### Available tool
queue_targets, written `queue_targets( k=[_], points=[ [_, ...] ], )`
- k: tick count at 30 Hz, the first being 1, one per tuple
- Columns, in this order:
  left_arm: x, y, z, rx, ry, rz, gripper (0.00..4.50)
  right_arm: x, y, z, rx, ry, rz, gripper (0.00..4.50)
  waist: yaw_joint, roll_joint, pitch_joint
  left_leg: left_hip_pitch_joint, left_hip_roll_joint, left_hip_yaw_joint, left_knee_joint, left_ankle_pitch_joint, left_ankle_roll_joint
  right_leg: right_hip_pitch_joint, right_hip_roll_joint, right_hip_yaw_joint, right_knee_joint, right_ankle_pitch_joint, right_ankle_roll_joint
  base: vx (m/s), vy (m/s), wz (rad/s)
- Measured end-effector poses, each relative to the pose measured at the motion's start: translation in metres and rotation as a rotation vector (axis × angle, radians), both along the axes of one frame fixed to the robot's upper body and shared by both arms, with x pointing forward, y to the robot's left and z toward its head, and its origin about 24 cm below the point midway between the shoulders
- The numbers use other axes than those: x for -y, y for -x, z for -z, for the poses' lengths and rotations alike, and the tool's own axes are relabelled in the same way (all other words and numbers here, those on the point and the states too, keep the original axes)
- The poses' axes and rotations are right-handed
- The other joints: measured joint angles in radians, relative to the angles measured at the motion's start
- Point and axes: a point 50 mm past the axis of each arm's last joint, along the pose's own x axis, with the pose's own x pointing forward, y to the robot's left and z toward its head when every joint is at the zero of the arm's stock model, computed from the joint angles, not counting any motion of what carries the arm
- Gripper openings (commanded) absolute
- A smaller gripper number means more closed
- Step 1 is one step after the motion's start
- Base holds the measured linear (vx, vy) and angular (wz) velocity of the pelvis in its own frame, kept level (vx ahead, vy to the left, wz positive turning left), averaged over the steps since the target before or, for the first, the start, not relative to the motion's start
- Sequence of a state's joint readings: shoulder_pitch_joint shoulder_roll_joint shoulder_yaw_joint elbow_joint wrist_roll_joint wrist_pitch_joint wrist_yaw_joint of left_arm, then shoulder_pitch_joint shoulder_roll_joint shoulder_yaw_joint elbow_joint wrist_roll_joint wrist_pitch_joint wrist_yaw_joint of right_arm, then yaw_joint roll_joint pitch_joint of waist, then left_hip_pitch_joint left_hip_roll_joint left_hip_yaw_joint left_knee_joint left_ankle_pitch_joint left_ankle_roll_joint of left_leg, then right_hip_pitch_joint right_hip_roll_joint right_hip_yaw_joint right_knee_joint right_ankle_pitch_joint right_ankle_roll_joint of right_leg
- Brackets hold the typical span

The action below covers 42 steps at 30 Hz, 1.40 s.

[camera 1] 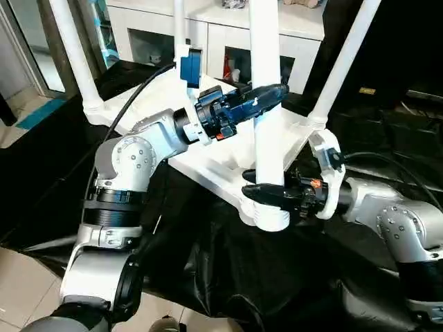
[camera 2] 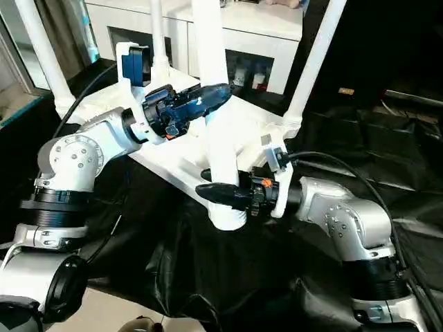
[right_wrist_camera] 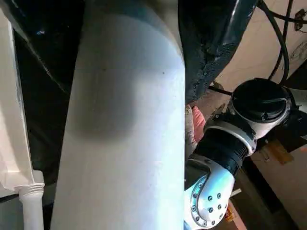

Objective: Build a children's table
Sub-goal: Pick table leg

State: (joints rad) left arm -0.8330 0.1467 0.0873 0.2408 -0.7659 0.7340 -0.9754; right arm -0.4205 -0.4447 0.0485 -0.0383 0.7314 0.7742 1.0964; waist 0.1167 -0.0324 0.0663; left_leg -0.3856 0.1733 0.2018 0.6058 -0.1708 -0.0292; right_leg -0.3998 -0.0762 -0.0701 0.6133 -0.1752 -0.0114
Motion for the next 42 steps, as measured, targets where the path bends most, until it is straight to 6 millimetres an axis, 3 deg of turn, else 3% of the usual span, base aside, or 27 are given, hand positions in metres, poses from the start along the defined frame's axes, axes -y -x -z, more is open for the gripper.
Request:
queue_targets(
  k=[11,14,22,31,32,36,42],
  points=[
    [0.0003,0.0025,0.0013,0.002,0.001,-0.015,1.85,-0.0005,-0.0015,0.0010,0.035,0.028,0.013,1.95,0.000,0.000,0.000,0.000,0.000,0.000,0.001,0.000,0.000,0.000,0.000,0.000,0.000,0.000,0.000,0.000,0.000,0.00],
    [-0.0018,0.0020,0.0013,0.012,-0.016,-0.025,1.84,-0.0038,-0.0041,0.0021,0.043,0.042,0.035,2.65,-0.001,0.000,0.000,0.000,0.000,0.000,0.000,0.000,0.000,0.000,0.000,0.000,0.000,0.000,0.000,0.000,0.000,0.00],
    [-0.0024,0.0034,0.0052,0.029,-0.073,0.011,1.82,-0.0040,-0.0084,-0.0001,0.078,0.080,0.063,3.13,0.000,0.000,0.000,0.000,0.000,0.000,0.000,0.000,0.000,0.000,0.000,0.000,0.000,0.000,0.000,0.000,0.000,0.00],
    [-0.0034,0.0031,0.0094,0.026,-0.093,0.049,1.82,0.0017,-0.0065,-0.0015,0.079,0.111,0.017,3.13,-0.001,0.000,0.000,0.000,0.000,0.000,0.000,0.000,0.000,0.000,0.000,0.000,0.000,0.000,0.000,0.000,0.000,0.00],
    [-0.0034,0.0033,0.0093,0.027,-0.093,0.052,1.82,0.0014,-0.0064,-0.0015,0.079,0.111,0.013,2.86,-0.001,0.000,0.000,0.000,0.000,0.000,0.000,0.000,0.000,0.000,0.000,0.000,0.000,0.000,0.000,0.000,0.000,0.00],
    [-0.0031,0.0035,0.0093,0.027,-0.092,0.056,1.82,-0.0031,-0.0075,-0.0011,0.074,0.113,-0.005,2.66,-0.001,0.000,0.000,0.000,0.000,0.000,0.000,0.000,0.000,0.000,0.000,0.000,0.000,0.000,0.000,0.000,0.000,0.00],
    [-0.0038,0.0033,0.0097,0.025,-0.095,0.056,1.80,-0.0051,-0.0073,0.0005,0.067,0.112,-0.014,1.98,-0.001,0.000,0.000,0.000,0.000,0.000,0.001,0.000,0.000,0.000,0.000,0.000,0.000,0.000,0.000,0.000,0.000,0.00]
  ],
)
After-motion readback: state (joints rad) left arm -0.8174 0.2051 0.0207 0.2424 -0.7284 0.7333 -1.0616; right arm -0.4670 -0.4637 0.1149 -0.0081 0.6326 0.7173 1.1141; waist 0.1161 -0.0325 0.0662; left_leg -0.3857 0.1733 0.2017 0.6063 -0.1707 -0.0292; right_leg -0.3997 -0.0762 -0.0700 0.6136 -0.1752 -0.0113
